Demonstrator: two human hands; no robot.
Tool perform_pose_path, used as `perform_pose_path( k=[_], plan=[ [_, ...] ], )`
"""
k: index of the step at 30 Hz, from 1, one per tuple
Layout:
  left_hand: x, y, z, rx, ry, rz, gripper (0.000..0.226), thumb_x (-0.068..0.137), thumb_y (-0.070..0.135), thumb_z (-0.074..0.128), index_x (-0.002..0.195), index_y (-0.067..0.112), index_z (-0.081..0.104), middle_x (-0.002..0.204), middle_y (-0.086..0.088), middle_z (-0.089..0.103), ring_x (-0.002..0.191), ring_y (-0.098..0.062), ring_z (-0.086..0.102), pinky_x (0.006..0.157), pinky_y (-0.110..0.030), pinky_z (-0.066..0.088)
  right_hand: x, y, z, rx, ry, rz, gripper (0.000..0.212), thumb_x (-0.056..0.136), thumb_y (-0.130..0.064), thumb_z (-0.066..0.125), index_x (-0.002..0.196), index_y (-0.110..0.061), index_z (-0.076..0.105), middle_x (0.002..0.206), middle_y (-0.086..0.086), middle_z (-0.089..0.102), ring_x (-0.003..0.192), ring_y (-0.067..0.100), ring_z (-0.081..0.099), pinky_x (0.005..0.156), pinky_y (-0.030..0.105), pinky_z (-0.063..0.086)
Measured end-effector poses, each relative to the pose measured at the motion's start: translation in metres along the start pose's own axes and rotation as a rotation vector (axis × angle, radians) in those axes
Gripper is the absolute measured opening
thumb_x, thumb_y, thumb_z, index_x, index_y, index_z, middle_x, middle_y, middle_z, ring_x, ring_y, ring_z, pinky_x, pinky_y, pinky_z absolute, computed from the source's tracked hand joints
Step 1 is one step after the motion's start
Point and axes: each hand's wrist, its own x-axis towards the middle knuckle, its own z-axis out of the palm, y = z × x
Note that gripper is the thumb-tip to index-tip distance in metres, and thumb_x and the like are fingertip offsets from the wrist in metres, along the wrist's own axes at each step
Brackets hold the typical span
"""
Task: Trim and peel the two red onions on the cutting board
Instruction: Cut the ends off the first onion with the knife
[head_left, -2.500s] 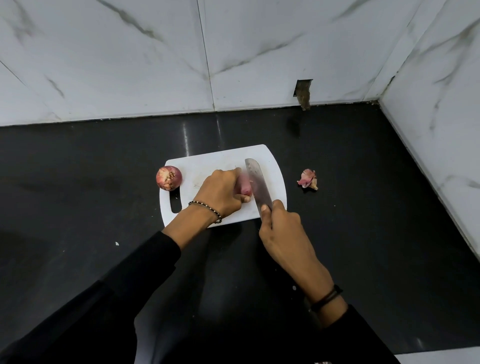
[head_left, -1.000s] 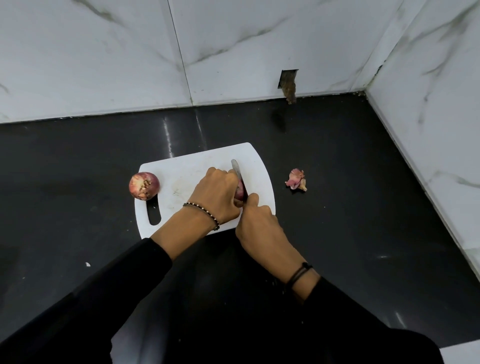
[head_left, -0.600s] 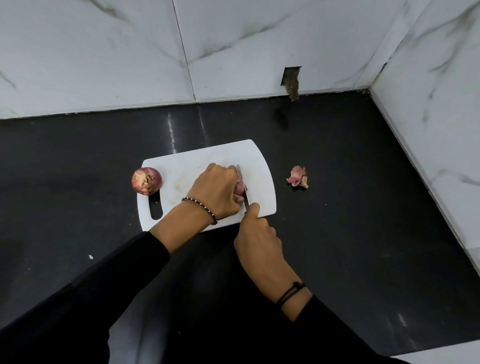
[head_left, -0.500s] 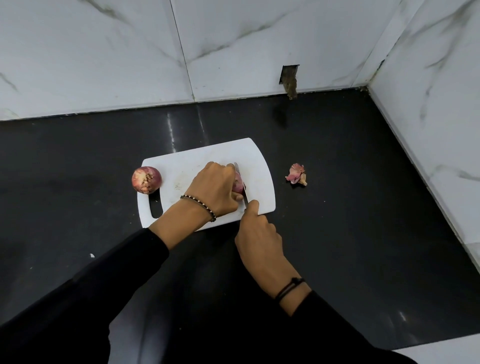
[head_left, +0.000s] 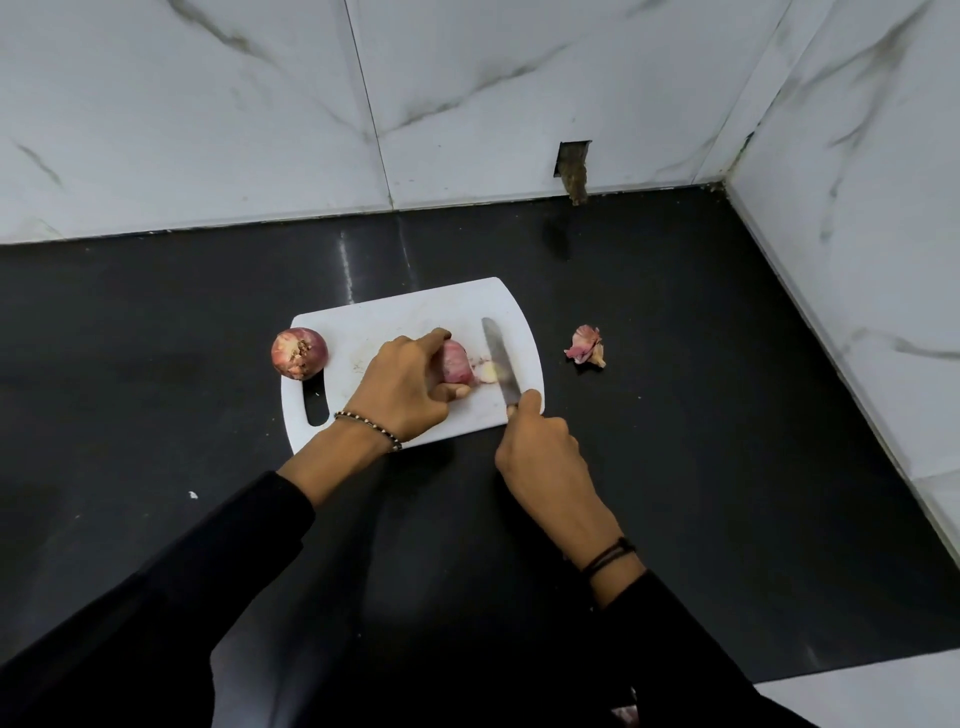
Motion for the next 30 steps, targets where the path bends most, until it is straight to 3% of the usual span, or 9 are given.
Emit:
perform_pose_path(
  k=[3, 8, 14, 18, 21, 26, 30],
  plan=[
    [-0.007, -0.016, -0.003, -0.120, 0.018, -0.021, 0.068, 0.081, 0.029, 0.080, 0.141, 0.013, 0.052, 0.122, -0.011, 0.068, 0.112, -0.028, 0.064, 0.098, -0.036, 0.050, 0.001, 0.014, -0.008, 0.132, -0.019, 0.010, 0.025, 0.109, -0.033, 0.026, 0.110, -0.012, 0.038, 0.090, 0.005, 0.047, 0.079, 0.024, 0.057, 0.070, 0.042, 0.050],
    [-0.015, -0.024, -0.005, -0.169, 0.030, 0.004, 0.066, 0.080, 0.026, 0.081, 0.139, 0.016, 0.053, 0.125, -0.008, 0.067, 0.116, -0.023, 0.063, 0.100, -0.026, 0.044, 0.000, 0.027, -0.021, 0.214, -0.024, 0.010, 0.028, 0.109, -0.039, 0.027, 0.105, -0.015, 0.041, 0.090, 0.001, 0.050, 0.068, 0.018, 0.059, 0.061, 0.037, 0.053],
    [-0.011, -0.021, -0.003, -0.109, 0.028, 0.040, 0.069, 0.081, 0.028, 0.080, 0.141, 0.013, 0.051, 0.127, -0.014, 0.064, 0.116, -0.030, 0.061, 0.102, -0.035, 0.046, -0.014, 0.017, -0.022, 0.266, 0.032, -0.120, 0.027, 0.109, -0.038, 0.029, 0.098, -0.016, 0.041, 0.079, 0.002, 0.053, 0.058, 0.011, 0.047, 0.046, 0.021, 0.032],
    [-0.010, -0.021, 0.000, -0.066, 0.036, 0.062, 0.072, 0.081, 0.025, 0.080, 0.144, 0.011, 0.048, 0.129, -0.016, 0.063, 0.118, -0.030, 0.059, 0.102, -0.033, 0.042, -0.018, 0.003, -0.013, 0.211, 0.047, -0.190, 0.024, 0.109, -0.035, 0.029, 0.100, -0.015, 0.038, 0.077, 0.003, 0.051, 0.061, 0.015, 0.050, 0.050, 0.028, 0.035],
    [-0.008, -0.021, 0.003, -0.037, 0.027, 0.077, 0.073, 0.081, 0.026, 0.080, 0.144, 0.011, 0.047, 0.129, -0.015, 0.062, 0.119, -0.030, 0.057, 0.102, -0.034, 0.042, -0.015, -0.001, -0.002, 0.135, 0.040, -0.156, 0.021, 0.109, -0.035, 0.027, 0.104, -0.016, 0.037, 0.085, 0.005, 0.053, 0.072, 0.021, 0.056, 0.058, 0.035, 0.042],
    [-0.008, -0.020, 0.004, -0.019, 0.030, 0.110, 0.073, 0.081, 0.030, 0.081, 0.143, 0.010, 0.049, 0.128, -0.014, 0.063, 0.117, -0.029, 0.057, 0.101, -0.035, 0.044, -0.010, 0.001, 0.010, 0.055, 0.032, -0.086, 0.018, 0.110, -0.032, 0.028, 0.105, -0.015, 0.034, 0.090, 0.008, 0.053, 0.072, 0.021, 0.052, 0.062, 0.037, 0.040],
    [-0.009, -0.020, 0.003, -0.002, 0.049, 0.134, 0.071, 0.076, 0.034, 0.084, 0.137, 0.014, 0.053, 0.120, -0.011, 0.066, 0.110, -0.028, 0.059, 0.096, -0.037, 0.048, -0.010, -0.001, 0.016, -0.031, 0.011, -0.052, 0.019, 0.109, -0.027, 0.030, 0.119, -0.012, 0.036, 0.099, 0.012, 0.058, 0.085, 0.029, 0.059, 0.067, 0.043, 0.044]
  ],
)
